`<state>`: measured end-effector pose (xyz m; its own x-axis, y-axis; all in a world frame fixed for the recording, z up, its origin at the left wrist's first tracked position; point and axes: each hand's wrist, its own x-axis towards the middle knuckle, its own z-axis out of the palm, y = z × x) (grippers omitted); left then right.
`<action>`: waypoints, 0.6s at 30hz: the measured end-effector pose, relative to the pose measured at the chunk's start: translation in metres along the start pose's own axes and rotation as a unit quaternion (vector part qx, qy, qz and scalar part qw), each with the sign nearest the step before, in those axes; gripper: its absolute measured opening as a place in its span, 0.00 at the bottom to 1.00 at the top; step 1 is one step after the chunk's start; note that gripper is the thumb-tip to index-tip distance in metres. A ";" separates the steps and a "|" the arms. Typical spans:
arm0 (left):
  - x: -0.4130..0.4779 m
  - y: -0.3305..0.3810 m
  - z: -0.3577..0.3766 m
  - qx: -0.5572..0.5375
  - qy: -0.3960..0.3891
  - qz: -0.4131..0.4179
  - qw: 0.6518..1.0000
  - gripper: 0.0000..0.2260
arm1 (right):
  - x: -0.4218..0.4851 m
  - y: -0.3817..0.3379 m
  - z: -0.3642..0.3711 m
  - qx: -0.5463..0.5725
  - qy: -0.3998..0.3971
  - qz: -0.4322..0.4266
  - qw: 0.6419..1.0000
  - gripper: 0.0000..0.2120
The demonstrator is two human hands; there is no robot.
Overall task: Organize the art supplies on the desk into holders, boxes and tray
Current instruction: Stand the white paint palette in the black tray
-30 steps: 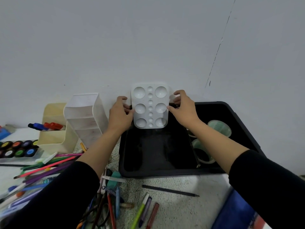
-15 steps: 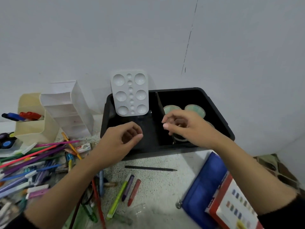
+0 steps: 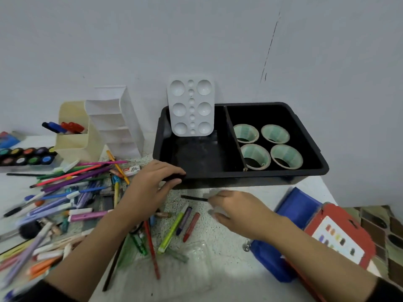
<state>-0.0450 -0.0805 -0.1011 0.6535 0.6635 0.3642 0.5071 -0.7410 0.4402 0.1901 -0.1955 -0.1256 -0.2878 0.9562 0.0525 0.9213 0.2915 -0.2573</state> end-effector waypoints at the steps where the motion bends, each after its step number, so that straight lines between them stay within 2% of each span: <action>1: 0.000 0.000 0.000 0.000 -0.003 0.001 1.000 0.09 | 0.002 0.001 0.011 -0.023 0.006 0.001 1.000 0.14; 4: 0.002 0.000 -0.002 -0.008 0.000 -0.006 1.000 0.09 | 0.008 0.004 0.030 -0.056 0.053 0.009 0.997 0.17; 9: -0.001 0.000 -0.004 -0.024 0.004 -0.001 1.000 0.08 | 0.008 0.008 0.027 0.006 0.083 0.047 0.995 0.19; 16: -0.008 0.007 -0.015 -0.049 0.020 0.005 0.999 0.06 | -0.010 0.027 0.023 0.002 0.134 0.088 0.987 0.10; 18: -0.014 0.008 -0.017 -0.054 0.010 0.010 0.998 0.05 | -0.013 0.032 0.022 -0.004 0.141 0.106 0.984 0.15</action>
<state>-0.0594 -0.0939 -0.0888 0.6509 0.6517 0.3894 0.4299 -0.7391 0.5186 0.2172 -0.1997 -0.1557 -0.0055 0.9647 0.2635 0.9552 0.0830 -0.2840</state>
